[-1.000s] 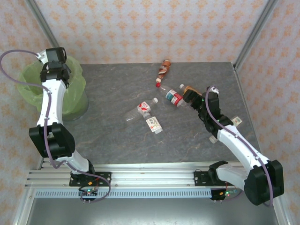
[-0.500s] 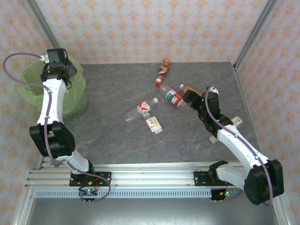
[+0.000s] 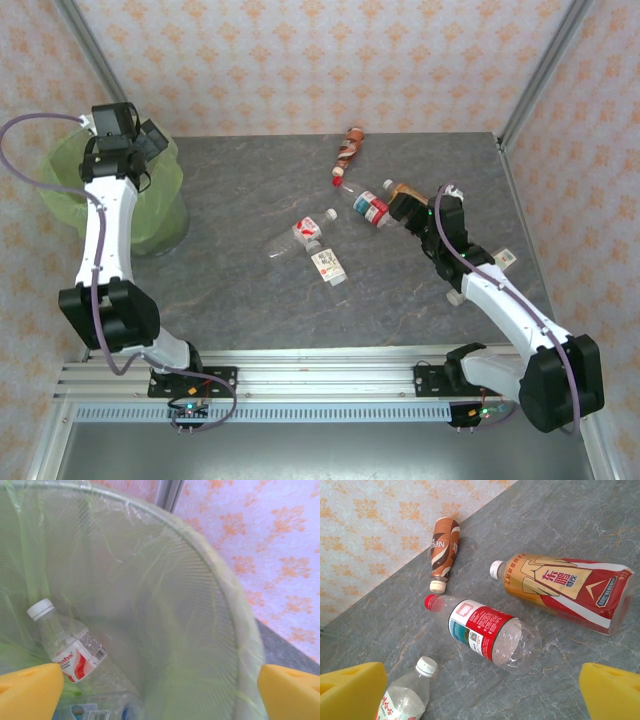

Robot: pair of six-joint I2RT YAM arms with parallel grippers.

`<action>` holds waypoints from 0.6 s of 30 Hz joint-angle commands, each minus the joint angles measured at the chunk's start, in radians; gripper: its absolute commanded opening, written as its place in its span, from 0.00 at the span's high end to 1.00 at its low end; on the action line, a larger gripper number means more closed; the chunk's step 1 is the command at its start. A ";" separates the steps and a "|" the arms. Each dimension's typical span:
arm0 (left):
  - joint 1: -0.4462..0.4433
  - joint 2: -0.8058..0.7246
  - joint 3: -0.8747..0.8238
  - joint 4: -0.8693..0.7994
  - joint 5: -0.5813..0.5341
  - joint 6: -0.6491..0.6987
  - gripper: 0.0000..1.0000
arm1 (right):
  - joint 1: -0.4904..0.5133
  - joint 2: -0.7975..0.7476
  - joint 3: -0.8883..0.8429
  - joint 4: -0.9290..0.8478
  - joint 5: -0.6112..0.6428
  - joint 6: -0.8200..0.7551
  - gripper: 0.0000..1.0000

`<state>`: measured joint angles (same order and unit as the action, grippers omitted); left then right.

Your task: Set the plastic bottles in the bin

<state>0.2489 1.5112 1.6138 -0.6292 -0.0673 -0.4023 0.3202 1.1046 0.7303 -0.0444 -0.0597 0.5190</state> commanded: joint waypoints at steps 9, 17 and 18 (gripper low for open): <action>-0.280 -0.189 -0.148 0.115 -0.118 0.024 0.00 | 0.002 0.029 0.009 0.011 0.009 0.024 0.01; -0.438 -0.190 -0.208 0.139 -0.057 0.141 0.00 | 0.003 0.032 0.005 -0.001 0.053 0.022 0.01; -0.456 -0.188 -0.216 0.146 -0.058 0.160 0.00 | 0.003 0.032 0.005 -0.001 0.053 0.021 0.01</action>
<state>-0.1692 1.3293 1.4174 -0.5262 -0.1341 -0.3180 0.3202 1.1370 0.7303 -0.0444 -0.0448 0.5304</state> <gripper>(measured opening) 0.999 0.992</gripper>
